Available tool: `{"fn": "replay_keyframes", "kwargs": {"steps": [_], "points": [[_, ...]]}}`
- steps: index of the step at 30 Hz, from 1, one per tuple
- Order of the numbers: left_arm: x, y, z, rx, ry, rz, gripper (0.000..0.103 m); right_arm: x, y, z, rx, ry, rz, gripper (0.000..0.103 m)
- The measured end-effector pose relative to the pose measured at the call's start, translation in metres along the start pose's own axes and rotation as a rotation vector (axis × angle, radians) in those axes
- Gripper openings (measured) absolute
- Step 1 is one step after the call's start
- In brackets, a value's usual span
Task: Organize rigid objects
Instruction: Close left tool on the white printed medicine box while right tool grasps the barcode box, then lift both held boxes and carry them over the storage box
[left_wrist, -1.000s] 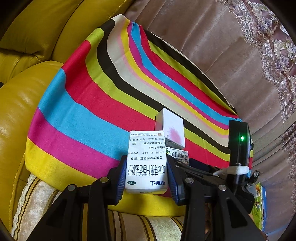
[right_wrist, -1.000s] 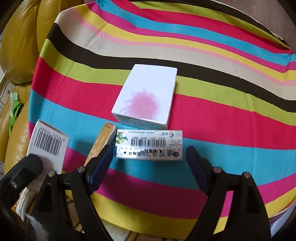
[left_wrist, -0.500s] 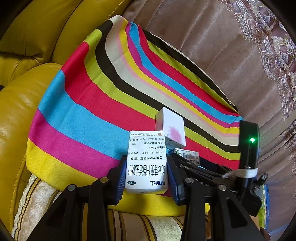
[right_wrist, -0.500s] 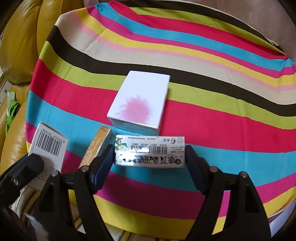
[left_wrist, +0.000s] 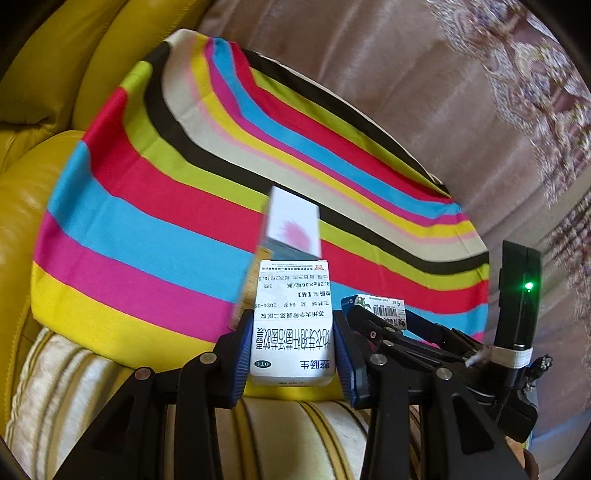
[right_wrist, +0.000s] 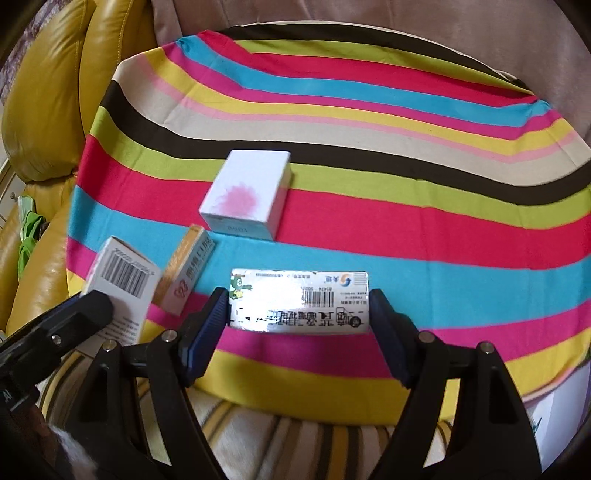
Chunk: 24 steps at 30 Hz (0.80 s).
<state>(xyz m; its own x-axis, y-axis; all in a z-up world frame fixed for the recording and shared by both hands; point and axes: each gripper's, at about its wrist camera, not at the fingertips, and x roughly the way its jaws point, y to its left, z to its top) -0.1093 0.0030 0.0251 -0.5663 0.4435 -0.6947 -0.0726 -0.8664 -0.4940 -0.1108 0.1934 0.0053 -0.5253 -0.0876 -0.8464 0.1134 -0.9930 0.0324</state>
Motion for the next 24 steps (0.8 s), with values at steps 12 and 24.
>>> {"fn": "replay_keyframes", "kwargs": {"steps": [12, 24], "points": [[0.004, -0.054, -0.022, 0.106, 0.070, -0.075, 0.041, -0.052, -0.053, -0.034, 0.091, -0.036, -0.039, 0.078], [0.021, -0.117, -0.047, 0.221, 0.163, -0.155, 0.041, -0.087, -0.128, -0.079, 0.236, -0.041, -0.095, 0.078]]}}
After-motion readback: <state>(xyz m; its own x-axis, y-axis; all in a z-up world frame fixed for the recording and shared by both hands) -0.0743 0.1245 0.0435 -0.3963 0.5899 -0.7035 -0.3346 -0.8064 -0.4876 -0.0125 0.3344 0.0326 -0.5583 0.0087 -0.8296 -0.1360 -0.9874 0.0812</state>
